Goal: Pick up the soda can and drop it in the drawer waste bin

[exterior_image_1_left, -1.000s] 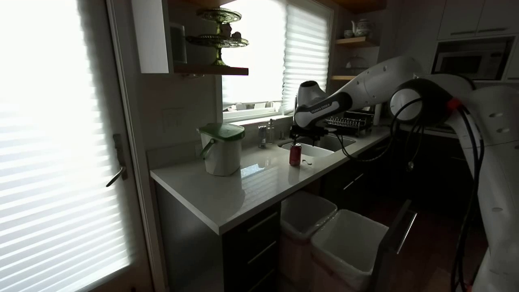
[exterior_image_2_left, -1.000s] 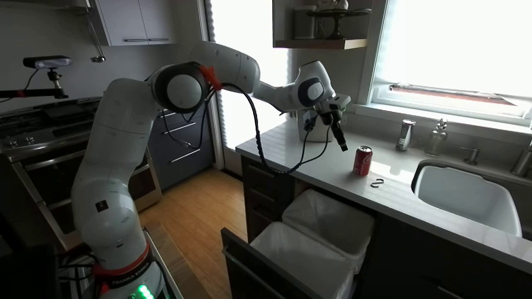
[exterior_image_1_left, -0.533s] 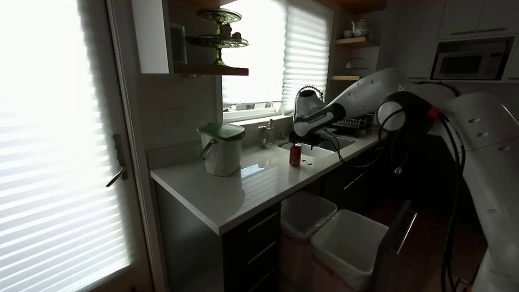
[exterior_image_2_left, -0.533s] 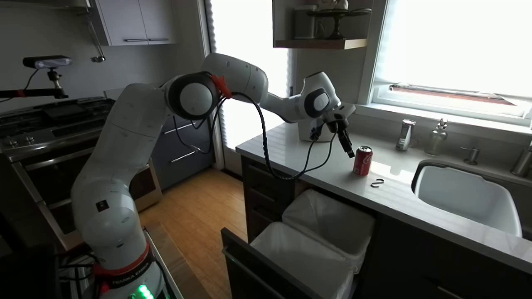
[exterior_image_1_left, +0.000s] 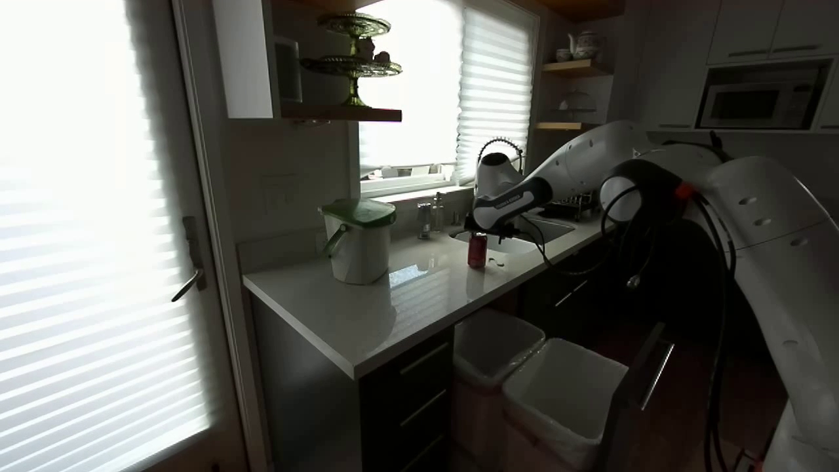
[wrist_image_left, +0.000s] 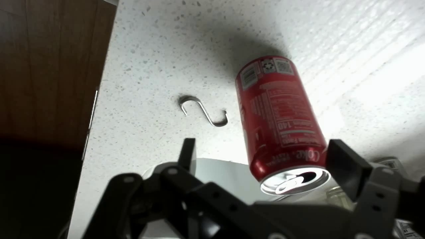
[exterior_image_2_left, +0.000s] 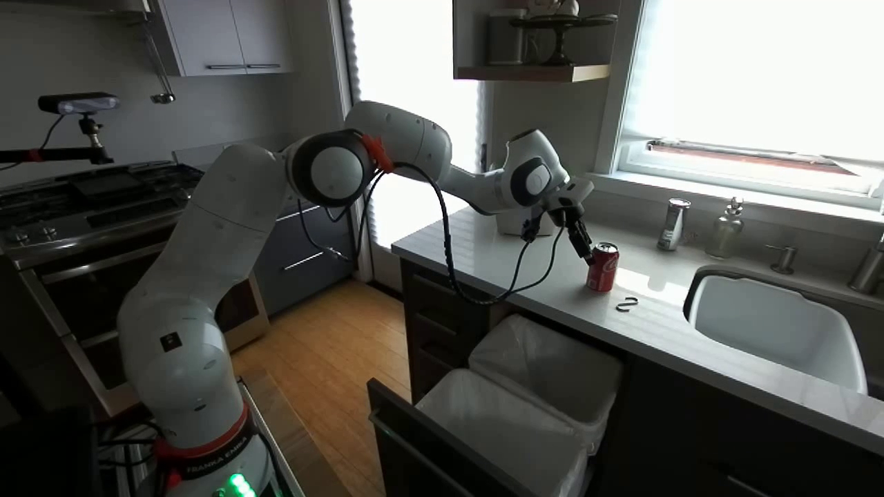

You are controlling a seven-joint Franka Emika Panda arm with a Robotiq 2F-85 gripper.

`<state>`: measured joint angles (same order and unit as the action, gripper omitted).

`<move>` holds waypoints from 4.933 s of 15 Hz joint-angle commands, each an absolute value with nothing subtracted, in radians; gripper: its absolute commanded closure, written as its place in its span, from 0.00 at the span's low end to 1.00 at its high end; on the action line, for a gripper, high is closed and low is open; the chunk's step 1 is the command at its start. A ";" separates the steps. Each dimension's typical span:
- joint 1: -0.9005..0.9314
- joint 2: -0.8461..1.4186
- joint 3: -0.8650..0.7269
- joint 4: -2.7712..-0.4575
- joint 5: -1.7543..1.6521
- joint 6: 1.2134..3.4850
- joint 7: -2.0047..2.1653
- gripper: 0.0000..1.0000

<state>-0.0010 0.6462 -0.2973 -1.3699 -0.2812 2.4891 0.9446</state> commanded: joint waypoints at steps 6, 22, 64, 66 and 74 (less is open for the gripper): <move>0.049 0.760 -0.371 -1.300 -0.313 2.628 0.971 0.00; 0.129 0.863 -0.521 -1.216 -0.328 2.632 0.999 0.55; 0.131 0.208 -0.521 -2.311 -1.649 2.850 2.321 0.56; 0.109 0.286 -0.525 -2.280 -1.653 2.903 2.351 0.56; 0.005 0.515 -0.411 -2.033 -2.109 2.949 2.825 0.56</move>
<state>0.0772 0.4252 -0.4945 -2.1626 -1.9273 2.9121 2.6285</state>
